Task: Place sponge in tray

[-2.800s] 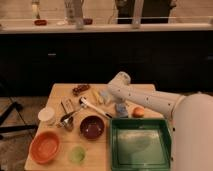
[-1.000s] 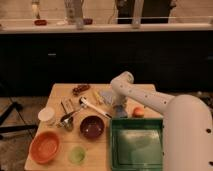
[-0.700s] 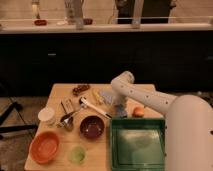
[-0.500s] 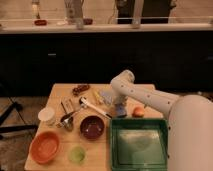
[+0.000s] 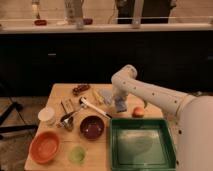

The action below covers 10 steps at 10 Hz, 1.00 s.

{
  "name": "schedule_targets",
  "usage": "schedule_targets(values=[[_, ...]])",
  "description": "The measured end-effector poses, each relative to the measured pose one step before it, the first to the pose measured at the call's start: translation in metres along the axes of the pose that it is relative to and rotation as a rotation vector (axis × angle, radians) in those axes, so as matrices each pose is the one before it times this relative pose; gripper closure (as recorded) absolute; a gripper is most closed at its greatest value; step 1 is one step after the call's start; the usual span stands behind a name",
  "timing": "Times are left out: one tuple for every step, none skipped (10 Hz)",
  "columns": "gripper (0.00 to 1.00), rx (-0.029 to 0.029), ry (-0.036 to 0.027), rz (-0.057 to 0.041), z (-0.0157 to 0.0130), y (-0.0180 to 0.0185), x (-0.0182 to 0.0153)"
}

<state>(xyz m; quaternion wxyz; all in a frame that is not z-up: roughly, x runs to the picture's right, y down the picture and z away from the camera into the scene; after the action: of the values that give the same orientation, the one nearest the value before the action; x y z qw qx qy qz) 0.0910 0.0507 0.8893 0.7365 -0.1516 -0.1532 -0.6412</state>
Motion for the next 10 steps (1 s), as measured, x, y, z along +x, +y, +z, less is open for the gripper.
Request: schedule_targets(values=[[1.0,-0.00812,0.00668,-0.00004,-0.00941,-0.00283,0.00102],[1.0,-0.01435,0.00518,0.00194,-0.01189,-0.00453,-0.00095],[1.0,-0.00727,0.00419,0.00306,-0.00995,-0.00255,-0.00191],[1.0,-0.02026,0.00017,0.00678,-0.01348,0.0017,-0.00627],[1.0,-0.01922,-0.00034,0.01651,-0.01152,0.00311,-0.00709],[1.0,-0.01486,0.00049,0.02258,-0.01025,0.00311,-0.00644],[1.0,-0.01167,-0.0007,0.0235,-0.00482,0.00363,-0.00314],[1.0,-0.00832,-0.00005,0.04614,-0.00521,0.00411,-0.00448],[1.0,-0.00287,-0.00114,0.03476,-0.0037,0.00446,-0.00559],[1.0,-0.00454,-0.00175,0.06153,-0.00408,0.0086,-0.00824]])
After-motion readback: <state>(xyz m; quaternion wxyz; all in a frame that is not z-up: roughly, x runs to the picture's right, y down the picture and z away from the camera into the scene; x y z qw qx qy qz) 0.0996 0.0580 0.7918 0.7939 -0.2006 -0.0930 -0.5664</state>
